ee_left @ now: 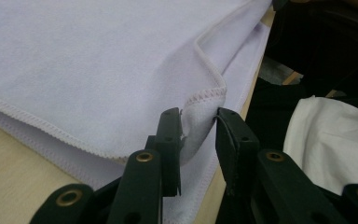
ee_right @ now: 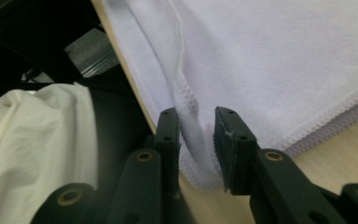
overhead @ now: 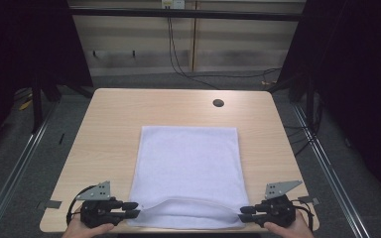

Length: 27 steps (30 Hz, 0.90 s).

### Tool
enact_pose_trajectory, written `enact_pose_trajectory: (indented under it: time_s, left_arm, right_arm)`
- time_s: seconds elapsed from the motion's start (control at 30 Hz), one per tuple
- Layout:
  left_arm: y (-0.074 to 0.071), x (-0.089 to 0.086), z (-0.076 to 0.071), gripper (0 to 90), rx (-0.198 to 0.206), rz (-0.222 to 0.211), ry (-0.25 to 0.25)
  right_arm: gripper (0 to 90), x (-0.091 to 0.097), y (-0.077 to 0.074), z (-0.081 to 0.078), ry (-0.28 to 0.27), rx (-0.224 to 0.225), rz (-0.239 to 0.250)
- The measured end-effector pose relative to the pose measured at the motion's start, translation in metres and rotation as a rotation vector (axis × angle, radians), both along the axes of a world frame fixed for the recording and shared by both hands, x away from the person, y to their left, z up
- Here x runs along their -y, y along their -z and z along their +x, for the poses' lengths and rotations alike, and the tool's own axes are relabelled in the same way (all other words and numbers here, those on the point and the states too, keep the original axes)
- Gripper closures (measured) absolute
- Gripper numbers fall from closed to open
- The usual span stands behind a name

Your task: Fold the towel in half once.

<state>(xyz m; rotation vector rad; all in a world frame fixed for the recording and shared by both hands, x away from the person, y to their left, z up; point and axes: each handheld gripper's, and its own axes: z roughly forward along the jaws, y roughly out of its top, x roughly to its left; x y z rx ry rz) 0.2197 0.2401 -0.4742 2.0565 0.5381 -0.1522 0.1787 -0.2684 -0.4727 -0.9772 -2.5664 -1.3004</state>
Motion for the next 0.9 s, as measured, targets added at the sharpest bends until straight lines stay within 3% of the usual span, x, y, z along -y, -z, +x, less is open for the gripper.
enact_pose_trajectory:
  time_s: [0.13,0.17,0.2,0.23,0.3,0.33,0.37,0.43,0.5,0.53,0.57,0.6,0.63,0.7,0.73,0.77,0.8,0.83,0.87,0.9]
  left_arm:
    - [-0.006,-0.012,-0.003,66.9,0.001,0.002,-0.006]
    - [-0.009,-0.019,-0.003,65.0,0.015,-0.004,-0.037]
    - [-0.009,-0.019,-0.003,64.0,0.015,-0.004,-0.037]
    - [-0.010,-0.024,0.001,63.7,0.008,-0.040,-0.064]
    - [-0.011,-0.024,0.004,63.0,0.016,-0.041,-0.080]
    - [-0.011,-0.023,0.009,62.4,0.017,-0.040,-0.097]
    - [-0.011,-0.016,0.024,61.5,0.016,-0.040,-0.124]
    - [-0.010,-0.006,0.042,61.3,0.012,-0.029,-0.154]
    - [-0.009,0.005,0.063,61.5,-0.017,-0.014,-0.166]
    - [-0.009,0.005,0.063,62.0,-0.017,-0.014,-0.166]
    - [-0.005,0.014,0.083,63.3,0.004,0.030,-0.203]
    - [-0.005,0.014,0.083,63.8,0.004,0.030,-0.203]
    - [-0.001,0.018,0.097,64.2,-0.025,0.036,-0.225]
    - [0.009,0.028,0.124,64.4,0.004,0.120,-0.287]
    - [0.014,0.030,0.133,64.2,-0.006,0.120,-0.294]
    - [0.018,0.033,0.143,63.5,-0.017,0.151,-0.277]
    - [0.018,0.033,0.143,61.3,-0.017,0.151,-0.277]
    - [0.024,0.037,0.155,60.2,-0.007,0.177,-0.313]
    - [0.024,0.037,0.155,59.6,-0.007,0.177,-0.313]
    - [0.028,0.039,0.160,59.6,-0.006,0.182,-0.301]
  right_arm:
    - [65.9,0.005,-0.002,-0.006,0.003,-0.002,0.016]
    - [65.9,0.009,-0.003,-0.009,-0.005,-0.003,0.026]
    - [65.9,0.009,-0.003,-0.009,-0.005,-0.003,0.026]
    - [64.9,0.012,-0.004,-0.012,-0.002,-0.003,0.047]
    - [64.9,0.013,-0.006,-0.013,0.005,0.009,0.046]
    - [64.7,0.014,-0.009,-0.011,0.026,0.023,0.068]
    - [64.7,0.014,-0.010,-0.007,0.038,0.034,0.067]
    - [64.7,0.012,-0.011,0.005,0.073,0.052,0.053]
    - [64.4,0.008,-0.011,0.021,0.102,0.081,0.041]
    - [64.7,0.006,-0.012,0.031,0.126,0.080,0.041]
    - [64.8,0.003,-0.012,0.041,0.139,0.088,0.042]
    - [64.8,0.003,-0.012,0.041,0.139,0.088,0.042]
    - [65.7,-0.004,-0.010,0.065,0.160,0.103,0.022]
    - [66.2,-0.009,-0.006,0.084,0.165,0.103,-0.008]
    - [66.3,-0.012,-0.003,0.095,0.176,0.093,-0.012]
    - [66.4,-0.014,0.000,0.105,0.186,0.085,-0.022]
    - [66.4,-0.014,0.000,0.105,0.186,0.085,-0.022]
    - [65.9,-0.019,0.006,0.121,0.202,0.078,-0.070]
    - [65.9,-0.019,0.006,0.121,0.202,0.078,-0.070]
    - [65.6,-0.019,0.014,0.136,0.224,0.078,-0.084]
